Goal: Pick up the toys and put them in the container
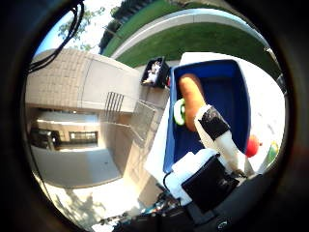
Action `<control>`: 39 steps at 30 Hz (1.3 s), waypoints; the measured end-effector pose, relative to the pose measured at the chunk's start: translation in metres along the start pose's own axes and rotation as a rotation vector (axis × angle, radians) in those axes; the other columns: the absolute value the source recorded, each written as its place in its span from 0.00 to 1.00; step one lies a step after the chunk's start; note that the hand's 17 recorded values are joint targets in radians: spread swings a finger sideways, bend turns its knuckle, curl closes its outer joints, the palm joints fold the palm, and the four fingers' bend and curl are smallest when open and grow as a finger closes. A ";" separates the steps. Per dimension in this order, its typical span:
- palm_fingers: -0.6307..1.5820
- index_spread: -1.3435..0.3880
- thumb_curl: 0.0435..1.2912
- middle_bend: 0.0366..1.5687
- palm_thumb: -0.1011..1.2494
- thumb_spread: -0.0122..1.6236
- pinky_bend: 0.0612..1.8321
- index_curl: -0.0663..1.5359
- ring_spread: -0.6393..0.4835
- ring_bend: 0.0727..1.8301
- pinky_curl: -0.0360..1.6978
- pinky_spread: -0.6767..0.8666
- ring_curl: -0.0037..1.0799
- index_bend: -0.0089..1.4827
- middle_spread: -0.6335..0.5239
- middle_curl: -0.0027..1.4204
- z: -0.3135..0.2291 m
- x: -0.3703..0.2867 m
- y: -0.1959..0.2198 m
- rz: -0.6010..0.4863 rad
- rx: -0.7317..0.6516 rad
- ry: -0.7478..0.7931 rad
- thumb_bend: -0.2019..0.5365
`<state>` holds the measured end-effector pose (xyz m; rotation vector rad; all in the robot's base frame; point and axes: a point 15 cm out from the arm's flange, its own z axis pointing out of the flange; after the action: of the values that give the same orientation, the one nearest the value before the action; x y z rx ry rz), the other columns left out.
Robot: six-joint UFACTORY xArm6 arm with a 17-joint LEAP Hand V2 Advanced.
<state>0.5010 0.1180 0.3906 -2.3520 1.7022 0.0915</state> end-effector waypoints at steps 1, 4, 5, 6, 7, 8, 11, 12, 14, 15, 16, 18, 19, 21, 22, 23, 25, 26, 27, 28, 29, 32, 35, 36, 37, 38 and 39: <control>0.28 0.55 0.31 0.07 0.62 0.72 0.31 0.20 0.84 0.17 0.22 0.74 0.30 0.14 0.62 0.22 -0.003 0.011 0.009 0.012 -0.002 0.002 0.23; 0.28 0.55 0.30 0.07 0.62 0.72 0.30 0.21 0.84 0.17 0.21 0.74 0.30 0.13 0.62 0.21 -0.013 0.037 0.035 0.034 0.005 0.010 0.24; 0.29 0.56 0.30 0.08 0.62 0.72 0.30 0.21 0.83 0.17 0.21 0.74 0.30 0.13 0.62 0.21 -0.019 0.043 0.042 0.042 0.013 0.016 0.24; 0.29 0.56 0.30 0.08 0.62 0.72 0.29 0.21 0.83 0.17 0.20 0.74 0.30 0.13 0.62 0.21 -0.025 0.047 0.047 0.047 0.023 0.021 0.24; 0.30 0.56 0.30 0.08 0.62 0.72 0.29 0.21 0.83 0.17 0.20 0.74 0.30 0.13 0.62 0.21 -0.027 0.054 0.052 0.057 0.025 0.025 0.24; 0.30 0.57 0.30 0.09 0.62 0.72 0.29 0.21 0.83 0.17 0.20 0.74 0.30 0.13 0.61 0.21 -0.029 0.065 0.058 0.068 0.024 0.031 0.24; 0.32 0.58 0.30 0.09 0.61 0.72 0.29 0.21 0.82 0.18 0.19 0.74 0.30 0.12 0.61 0.22 -0.032 0.107 0.080 0.119 0.019 0.050 0.24; 0.32 0.59 0.30 0.09 0.61 0.72 0.29 0.21 0.82 0.18 0.19 0.74 0.30 0.12 0.61 0.22 -0.033 0.120 0.086 0.138 0.017 0.055 0.24; 0.33 0.61 0.30 0.09 0.61 0.72 0.28 0.21 0.82 0.18 0.19 0.74 0.30 0.12 0.61 0.22 -0.034 0.140 0.096 0.173 0.012 0.062 0.24; 0.33 0.61 0.30 0.09 0.61 0.72 0.29 0.21 0.82 0.18 0.19 0.74 0.30 0.12 0.61 0.22 -0.035 0.154 0.103 0.185 0.007 0.073 0.24; 0.33 0.61 0.30 0.09 0.61 0.72 0.29 0.21 0.82 0.18 0.19 0.74 0.30 0.12 0.61 0.22 -0.036 0.165 0.109 0.193 0.000 0.086 0.24; 0.34 0.62 0.30 0.09 0.60 0.72 0.29 0.21 0.82 0.18 0.18 0.74 0.30 0.12 0.60 0.22 -0.033 0.189 0.122 0.214 -0.033 0.118 0.23; 0.34 0.62 0.30 0.09 0.60 0.72 0.29 0.21 0.82 0.18 0.18 0.74 0.30 0.12 0.60 0.22 -0.025 0.205 0.133 0.222 -0.080 0.146 0.24; 0.34 0.63 0.30 0.09 0.59 0.72 0.29 0.21 0.82 0.18 0.18 0.74 0.30 0.12 0.60 0.22 -0.014 0.229 0.149 0.244 -0.139 0.170 0.23; 0.34 0.63 0.30 0.09 0.59 0.72 0.29 0.21 0.82 0.18 0.18 0.74 0.30 0.12 0.60 0.22 -0.012 0.241 0.156 0.251 -0.162 0.185 0.23; 0.34 0.63 0.29 0.09 0.58 0.72 0.29 0.21 0.82 0.18 0.18 0.74 0.30 0.12 0.60 0.22 -0.009 0.252 0.164 0.254 -0.184 0.200 0.23; 0.34 0.63 0.29 0.09 0.58 0.72 0.29 0.21 0.82 0.18 0.18 0.74 0.30 0.12 0.60 0.22 0.000 0.262 0.170 0.253 -0.219 0.211 0.23; 0.34 0.63 0.29 0.09 0.58 0.72 0.29 0.21 0.82 0.18 0.18 0.74 0.30 0.12 0.59 0.22 0.009 0.265 0.171 0.258 -0.236 0.205 0.23; 0.34 0.63 0.29 0.09 0.58 0.72 0.29 0.21 0.82 0.18 0.18 0.74 0.30 0.12 0.59 0.22 0.017 0.268 0.171 0.260 -0.250 0.197 0.23; 0.34 0.64 0.29 0.09 0.58 0.72 0.29 0.21 0.82 0.18 0.18 0.74 0.30 0.12 0.59 0.22 0.025 0.270 0.170 0.262 -0.261 0.191 0.24; 0.34 0.64 0.29 0.09 0.57 0.72 0.29 0.21 0.82 0.18 0.18 0.74 0.30 0.12 0.59 0.22 0.033 0.273 0.168 0.262 -0.268 0.189 0.24; 0.34 0.65 0.28 0.09 0.57 0.72 0.29 0.21 0.82 0.18 0.17 0.73 0.30 0.12 0.59 0.22 0.066 0.279 0.153 0.247 -0.280 0.184 0.24; 0.34 0.66 0.28 0.09 0.57 0.72 0.29 0.21 0.82 0.18 0.17 0.73 0.30 0.12 0.60 0.22 0.107 0.292 0.147 0.270 -0.312 0.167 0.24; 0.34 0.66 0.28 0.09 0.57 0.72 0.29 0.21 0.82 0.18 0.17 0.73 0.30 0.12 0.60 0.22 0.117 0.294 0.141 0.273 -0.314 0.169 0.24; 0.34 0.66 0.28 0.09 0.57 0.72 0.29 0.21 0.82 0.18 0.17 0.73 0.30 0.12 0.60 0.22 0.124 0.297 0.133 0.280 -0.304 0.177 0.24; 0.34 0.67 0.28 0.09 0.57 0.72 0.29 0.21 0.82 0.18 0.17 0.73 0.30 0.12 0.60 0.23 0.132 0.304 0.127 0.291 -0.300 0.183 0.24; 0.34 0.67 0.27 0.09 0.57 0.72 0.29 0.21 0.82 0.18 0.17 0.73 0.30 0.12 0.60 0.22 0.141 0.307 0.127 0.295 -0.312 0.180 0.24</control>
<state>0.4917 -0.1725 0.1764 -2.3568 2.2614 0.2166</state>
